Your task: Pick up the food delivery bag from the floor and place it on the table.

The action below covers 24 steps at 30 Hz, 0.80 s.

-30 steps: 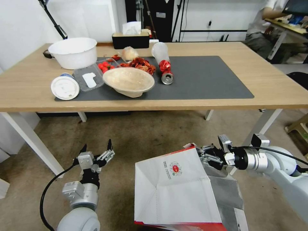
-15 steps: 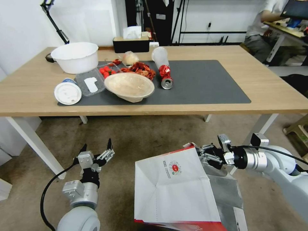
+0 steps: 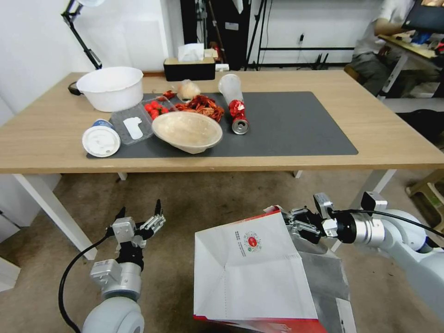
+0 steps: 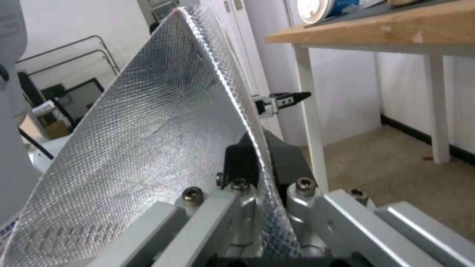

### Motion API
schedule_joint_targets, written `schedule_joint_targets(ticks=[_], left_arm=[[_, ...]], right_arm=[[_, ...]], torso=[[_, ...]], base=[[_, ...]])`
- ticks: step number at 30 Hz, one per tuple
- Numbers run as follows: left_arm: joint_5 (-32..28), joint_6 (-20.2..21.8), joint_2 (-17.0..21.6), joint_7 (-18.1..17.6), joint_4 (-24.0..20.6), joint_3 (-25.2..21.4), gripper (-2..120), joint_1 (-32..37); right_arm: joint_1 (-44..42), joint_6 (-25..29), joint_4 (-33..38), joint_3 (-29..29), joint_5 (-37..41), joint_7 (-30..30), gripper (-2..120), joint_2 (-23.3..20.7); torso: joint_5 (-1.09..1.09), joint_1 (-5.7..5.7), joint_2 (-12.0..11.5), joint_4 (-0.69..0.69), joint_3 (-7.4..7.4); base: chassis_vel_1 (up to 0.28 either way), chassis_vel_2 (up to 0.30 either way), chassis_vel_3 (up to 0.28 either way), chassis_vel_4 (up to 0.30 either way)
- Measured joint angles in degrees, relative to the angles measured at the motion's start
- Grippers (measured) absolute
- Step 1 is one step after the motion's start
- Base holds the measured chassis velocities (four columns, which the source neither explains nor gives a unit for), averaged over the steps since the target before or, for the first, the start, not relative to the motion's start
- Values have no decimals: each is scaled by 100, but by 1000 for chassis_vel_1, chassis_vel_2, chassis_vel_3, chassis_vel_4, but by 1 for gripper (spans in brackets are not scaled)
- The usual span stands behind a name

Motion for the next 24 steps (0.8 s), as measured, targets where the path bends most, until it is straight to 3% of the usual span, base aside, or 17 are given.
schedule_joint_targets(ticks=[24], left_arm=[[-2,-14,3,-2,-56,15,100,27]], right_arm=[[-118,-9,136,38,34,20,0,-12]], torso=[[0,236,578,0,342]], base=[[0,0,0,0]])
